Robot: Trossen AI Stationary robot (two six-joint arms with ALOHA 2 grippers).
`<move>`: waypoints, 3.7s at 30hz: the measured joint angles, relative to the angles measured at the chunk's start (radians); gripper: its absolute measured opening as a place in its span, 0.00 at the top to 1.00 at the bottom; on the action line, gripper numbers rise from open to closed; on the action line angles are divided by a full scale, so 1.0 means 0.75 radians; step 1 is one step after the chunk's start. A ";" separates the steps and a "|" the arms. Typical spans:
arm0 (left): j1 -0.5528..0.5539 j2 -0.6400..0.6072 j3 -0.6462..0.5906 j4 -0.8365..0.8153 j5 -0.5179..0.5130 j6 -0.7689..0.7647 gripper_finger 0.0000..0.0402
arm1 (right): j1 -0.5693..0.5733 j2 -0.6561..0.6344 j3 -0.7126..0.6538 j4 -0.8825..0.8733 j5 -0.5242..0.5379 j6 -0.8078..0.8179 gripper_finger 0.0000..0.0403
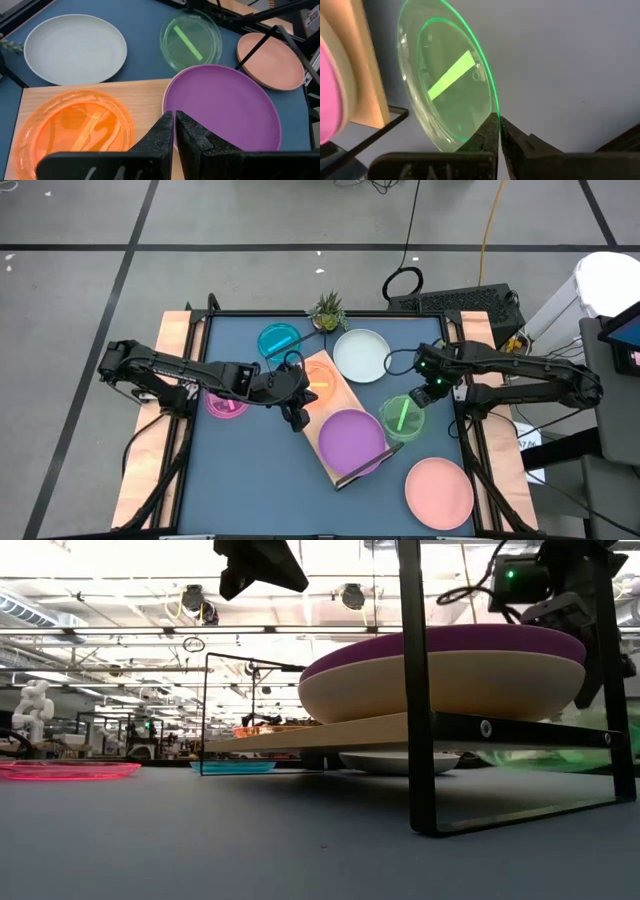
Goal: Place and stack plates onto a shelf
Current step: Stack the small green plate on the small orange plate on the shelf
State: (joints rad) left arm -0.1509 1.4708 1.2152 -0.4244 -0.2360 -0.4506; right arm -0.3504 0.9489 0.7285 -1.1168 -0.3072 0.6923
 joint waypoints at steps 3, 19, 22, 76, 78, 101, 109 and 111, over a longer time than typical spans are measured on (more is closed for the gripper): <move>0.000 0.000 0.000 -0.002 -0.001 0.006 0.94 | 0.000 -0.010 0.038 -0.034 0.030 0.010 1.00; 0.007 0.000 0.000 -0.031 -0.012 -0.091 0.94 | -0.004 -0.010 0.228 -0.098 0.086 0.074 1.00; 0.007 0.000 0.000 -0.030 -0.012 -0.083 0.94 | -0.005 -0.009 0.267 -0.123 0.099 0.074 1.00; -0.213 -0.375 -0.342 -0.027 -0.235 -0.412 0.94 | -0.045 0.443 0.408 1.120 0.091 0.477 1.00; -0.212 -0.375 -0.342 -0.023 -0.235 -0.410 0.94 | -0.045 0.472 0.408 1.149 0.081 0.471 1.00; -0.211 -0.375 -0.342 -0.004 -0.220 -0.441 0.94 | 0.007 0.725 0.408 1.264 0.022 0.422 1.00; -0.211 -0.375 -0.342 -0.017 -0.220 -0.457 0.94 | 0.025 0.852 0.407 1.369 0.033 0.422 1.00; -0.212 -0.375 -0.342 -0.017 -0.219 -0.461 0.94 | 0.025 0.886 0.407 1.402 0.035 0.422 1.00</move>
State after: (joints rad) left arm -0.3096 1.1896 0.9585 -0.4369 -0.4004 -0.7962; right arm -0.3317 1.6134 1.0340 -0.0653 -0.2808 1.0084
